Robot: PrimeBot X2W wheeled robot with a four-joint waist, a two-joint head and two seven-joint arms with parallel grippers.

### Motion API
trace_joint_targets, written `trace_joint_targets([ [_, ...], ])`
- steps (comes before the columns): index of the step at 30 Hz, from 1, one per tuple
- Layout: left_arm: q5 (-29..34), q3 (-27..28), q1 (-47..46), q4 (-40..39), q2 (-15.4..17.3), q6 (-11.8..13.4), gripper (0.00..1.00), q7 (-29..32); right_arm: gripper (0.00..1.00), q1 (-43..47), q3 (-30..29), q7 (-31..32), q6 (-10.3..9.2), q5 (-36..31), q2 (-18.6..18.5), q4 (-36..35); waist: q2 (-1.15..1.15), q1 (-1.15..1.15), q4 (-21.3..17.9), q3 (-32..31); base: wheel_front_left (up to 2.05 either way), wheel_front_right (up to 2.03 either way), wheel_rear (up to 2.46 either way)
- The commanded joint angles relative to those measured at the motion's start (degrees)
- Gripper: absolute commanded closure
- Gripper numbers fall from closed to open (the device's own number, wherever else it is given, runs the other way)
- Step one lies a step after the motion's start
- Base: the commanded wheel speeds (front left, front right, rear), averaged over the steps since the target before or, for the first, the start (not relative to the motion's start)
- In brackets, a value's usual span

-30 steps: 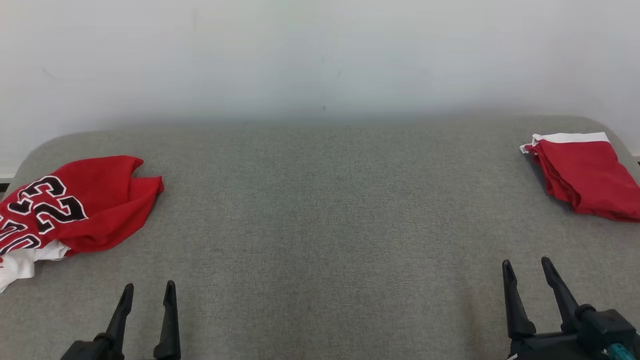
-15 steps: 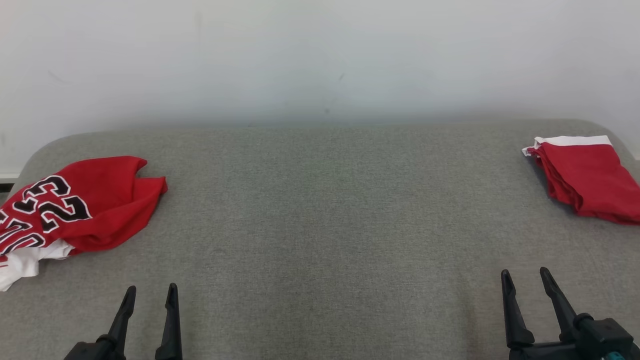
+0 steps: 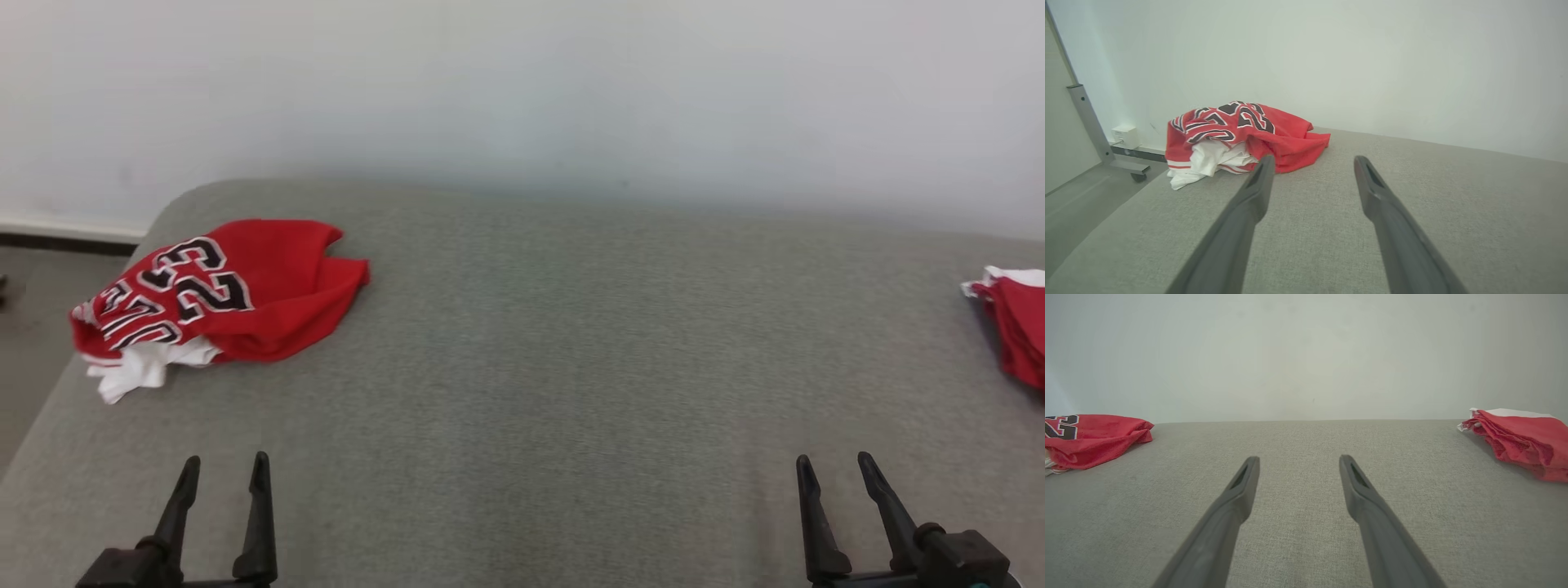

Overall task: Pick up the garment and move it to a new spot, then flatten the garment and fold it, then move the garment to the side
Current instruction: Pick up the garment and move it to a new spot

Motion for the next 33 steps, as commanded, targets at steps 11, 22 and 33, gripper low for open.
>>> trace_joint_targets([
  [11, 0.02, 3.25, -0.02, -0.7, 0.08, 0.73, 0.0, -0.03, 0.0, -2.08, 1.3, 0.01, -0.16, 0.68, 0.74, 1.17, 0.0, 0.0, 15.77, 1.45, 0.0, 0.0, 0.0],
  [22, -0.26, 4.67, -0.01, -0.42, -0.39, 0.71, 0.0, -0.02, 0.0, -3.41, 2.44, 0.0, -0.16, 0.55, 0.39, 1.86, 0.0, 0.0, 20.17, 2.34, 0.0, 0.0, 0.0],
  [33, -0.66, 5.67, -0.94, -0.22, -0.97, 0.79, 0.0, -0.02, 0.0, -3.99, 2.48, 0.0, -0.16, 0.67, -0.26, 2.16, 0.0, 0.0, 19.04, 3.05, 0.0, 0.0, 0.0],
])
